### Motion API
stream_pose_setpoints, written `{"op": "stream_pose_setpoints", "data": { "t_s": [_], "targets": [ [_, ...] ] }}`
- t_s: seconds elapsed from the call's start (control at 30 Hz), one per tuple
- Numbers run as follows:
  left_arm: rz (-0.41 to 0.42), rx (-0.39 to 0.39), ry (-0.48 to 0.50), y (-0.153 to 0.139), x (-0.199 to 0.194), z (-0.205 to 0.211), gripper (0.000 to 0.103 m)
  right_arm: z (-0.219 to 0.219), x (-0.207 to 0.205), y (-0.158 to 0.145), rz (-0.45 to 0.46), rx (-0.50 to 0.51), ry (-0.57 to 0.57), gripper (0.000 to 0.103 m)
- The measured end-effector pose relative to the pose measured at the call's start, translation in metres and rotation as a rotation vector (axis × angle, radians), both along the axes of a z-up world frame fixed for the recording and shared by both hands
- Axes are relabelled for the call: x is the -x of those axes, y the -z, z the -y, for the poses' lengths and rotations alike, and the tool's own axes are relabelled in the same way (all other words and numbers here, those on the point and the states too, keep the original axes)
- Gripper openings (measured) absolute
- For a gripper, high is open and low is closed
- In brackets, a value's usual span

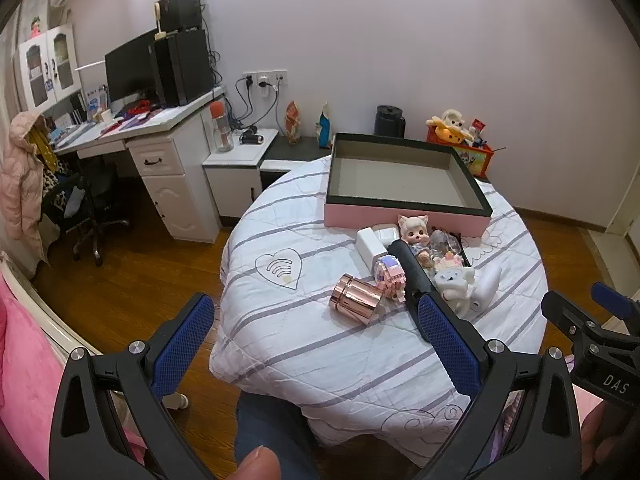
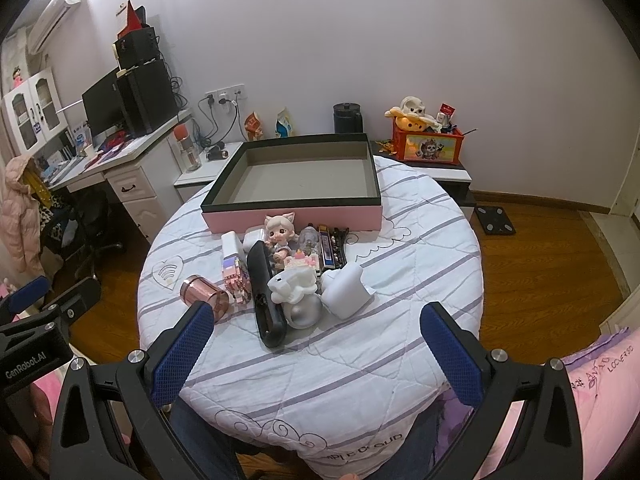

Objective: Organize rigid objects

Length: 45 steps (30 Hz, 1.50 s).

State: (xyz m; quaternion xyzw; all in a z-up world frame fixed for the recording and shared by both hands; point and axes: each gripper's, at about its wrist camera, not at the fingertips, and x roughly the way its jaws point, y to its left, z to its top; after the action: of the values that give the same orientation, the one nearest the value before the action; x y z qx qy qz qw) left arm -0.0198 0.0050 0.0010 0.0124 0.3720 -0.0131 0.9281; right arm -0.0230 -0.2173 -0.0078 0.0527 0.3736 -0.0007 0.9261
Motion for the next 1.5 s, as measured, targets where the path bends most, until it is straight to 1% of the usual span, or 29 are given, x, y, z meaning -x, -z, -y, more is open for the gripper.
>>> {"op": "stream_pose_setpoints", "data": {
  "t_s": [0.3,0.53,0.63,0.8,0.93,1.27,1.5],
  "targets": [
    [-0.011,0.009,0.0,0.005,-0.002,0.003,0.103,0.005,-0.001,0.006,-0.011,-0.004,0.005,0.103],
    [-0.026,0.019,-0.009,0.015,-0.008,-0.004,0.103,0.007,-0.005,0.014,-0.026,-0.006,0.001,0.103],
    [-0.037,0.024,-0.006,0.024,-0.012,-0.004,0.103,0.009,-0.008,0.023,-0.039,-0.007,-0.008,0.103],
    [-0.083,0.022,0.004,0.051,-0.024,-0.002,0.103,0.017,-0.017,0.048,-0.089,-0.003,0.002,0.103],
    [-0.119,0.021,0.023,0.073,-0.035,0.002,0.103,0.031,-0.03,0.071,-0.138,-0.035,0.028,0.103],
    [-0.163,0.034,0.053,0.112,-0.071,0.013,0.103,0.041,-0.066,0.101,-0.18,-0.038,0.029,0.103],
    [-0.187,0.024,0.048,0.136,-0.094,0.014,0.103,0.044,-0.087,0.115,-0.187,-0.031,0.009,0.103]
  ]
}}
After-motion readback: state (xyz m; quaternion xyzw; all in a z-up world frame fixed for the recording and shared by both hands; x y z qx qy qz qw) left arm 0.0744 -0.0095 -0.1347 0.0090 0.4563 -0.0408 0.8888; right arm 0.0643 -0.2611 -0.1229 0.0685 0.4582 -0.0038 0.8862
